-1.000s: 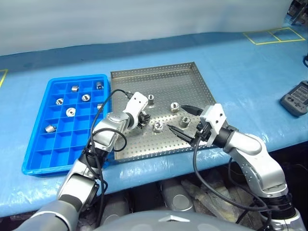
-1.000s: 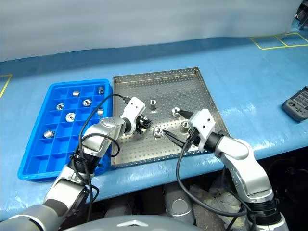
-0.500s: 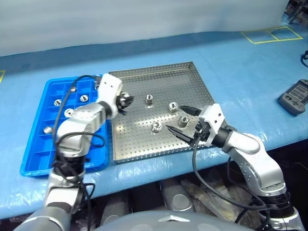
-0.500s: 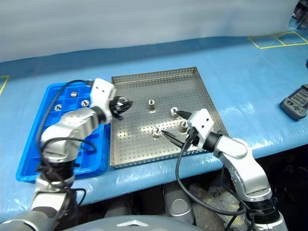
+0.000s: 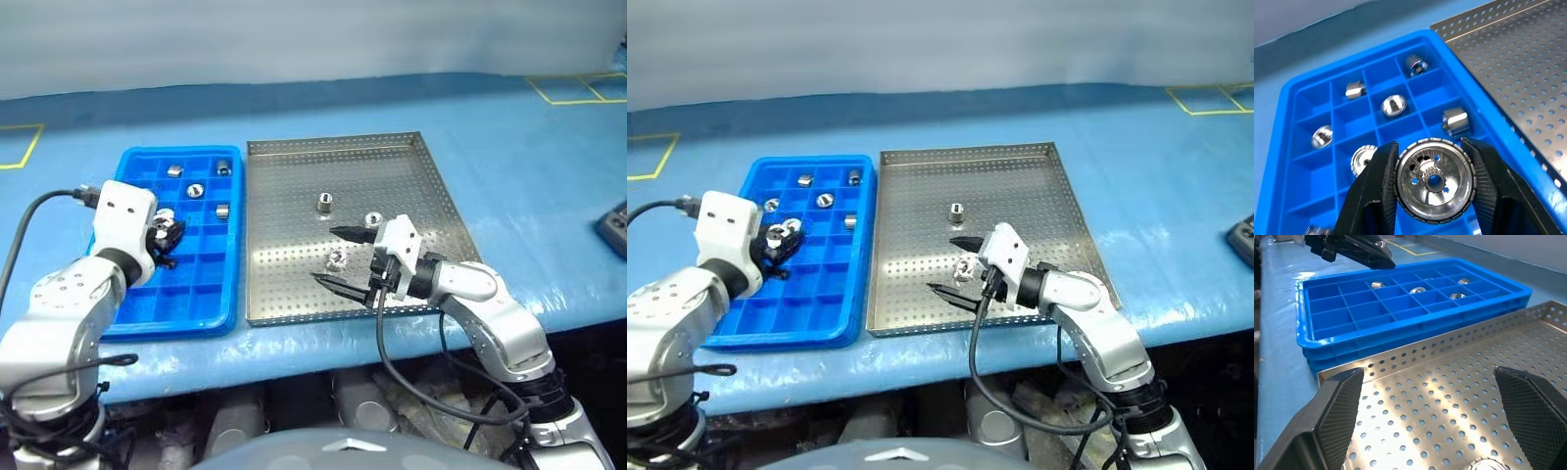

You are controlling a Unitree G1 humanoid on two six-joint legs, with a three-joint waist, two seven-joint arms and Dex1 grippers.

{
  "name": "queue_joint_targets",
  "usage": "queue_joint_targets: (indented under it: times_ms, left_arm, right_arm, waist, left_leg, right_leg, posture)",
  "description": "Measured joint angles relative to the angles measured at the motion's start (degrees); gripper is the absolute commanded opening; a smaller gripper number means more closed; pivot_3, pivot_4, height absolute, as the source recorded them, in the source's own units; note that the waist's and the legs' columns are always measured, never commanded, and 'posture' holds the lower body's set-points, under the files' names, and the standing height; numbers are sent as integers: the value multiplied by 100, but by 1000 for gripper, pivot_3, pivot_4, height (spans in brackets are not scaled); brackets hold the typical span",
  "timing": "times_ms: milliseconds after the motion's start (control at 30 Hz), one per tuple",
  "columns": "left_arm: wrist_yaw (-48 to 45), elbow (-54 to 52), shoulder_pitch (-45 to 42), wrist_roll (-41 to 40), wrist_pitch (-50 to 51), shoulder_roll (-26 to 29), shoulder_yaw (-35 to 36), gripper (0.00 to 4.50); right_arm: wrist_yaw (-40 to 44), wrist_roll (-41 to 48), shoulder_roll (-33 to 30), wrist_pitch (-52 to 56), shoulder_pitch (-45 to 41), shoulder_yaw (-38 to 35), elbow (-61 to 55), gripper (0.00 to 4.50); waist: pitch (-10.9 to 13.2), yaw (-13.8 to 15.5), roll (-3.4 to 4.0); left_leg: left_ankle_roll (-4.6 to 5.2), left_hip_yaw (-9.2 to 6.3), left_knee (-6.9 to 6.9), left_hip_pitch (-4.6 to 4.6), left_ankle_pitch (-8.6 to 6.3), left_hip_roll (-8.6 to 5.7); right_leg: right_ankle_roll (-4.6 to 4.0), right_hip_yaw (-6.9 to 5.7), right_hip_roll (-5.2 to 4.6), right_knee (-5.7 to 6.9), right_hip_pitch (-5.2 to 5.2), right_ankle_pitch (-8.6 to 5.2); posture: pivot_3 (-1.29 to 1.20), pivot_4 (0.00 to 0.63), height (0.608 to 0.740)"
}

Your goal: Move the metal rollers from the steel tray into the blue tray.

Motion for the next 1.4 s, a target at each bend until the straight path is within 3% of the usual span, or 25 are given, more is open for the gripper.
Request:
queue_joint_targets:
  times_ms: [200,367,1033,1267,1400]
  left_arm:
    - [145,-537,953,131,376,-401,676,1698]
    - [353,-554,1091,255,368,-567,759,1698]
    - [717,381,1063,467,-267,-620,265,1698]
    - [713,398,1092,462,-378,-541,101,3956]
    - [777,444,1081,487,-377,-541,50,3956]
  right_arm:
    - [288,0,67,-13,-252,159,272,4500]
    - [362,-1,101,-24,-361,226,393,4500]
    - [224,-1,9,-83,-199,125,246,4500]
    - [175,-4,8,-84,-193,121,241,4500]
    - [126,-40,10,-89,-193,120,242,4500]
  waist:
    - [-1,402,-7]
    - [-3,637,-12]
    - [-6,614,-16]
    - [-6,609,-16]
    - [-6,580,-16]
  left_leg:
    - [-3,-10,0,1,1,-1]
    - [-4,-15,6,1,2,-4]
    - [-8,-24,0,-1,3,-1]
    - [-8,-25,0,-1,3,-1]
    - [-8,-26,0,0,3,1]
  right_leg:
    - [-7,-14,-6,0,4,-3]
    - [-8,-22,-11,-1,12,-4]
    - [-19,-35,-14,0,9,-11]
    - [-21,-36,-15,0,9,-12]
    - [-22,-37,-15,1,9,-12]
  posture:
    - [44,150,740]
    - [42,150,740]
    - [-22,150,740]
    - [-20,150,740]
    - [-20,150,740]
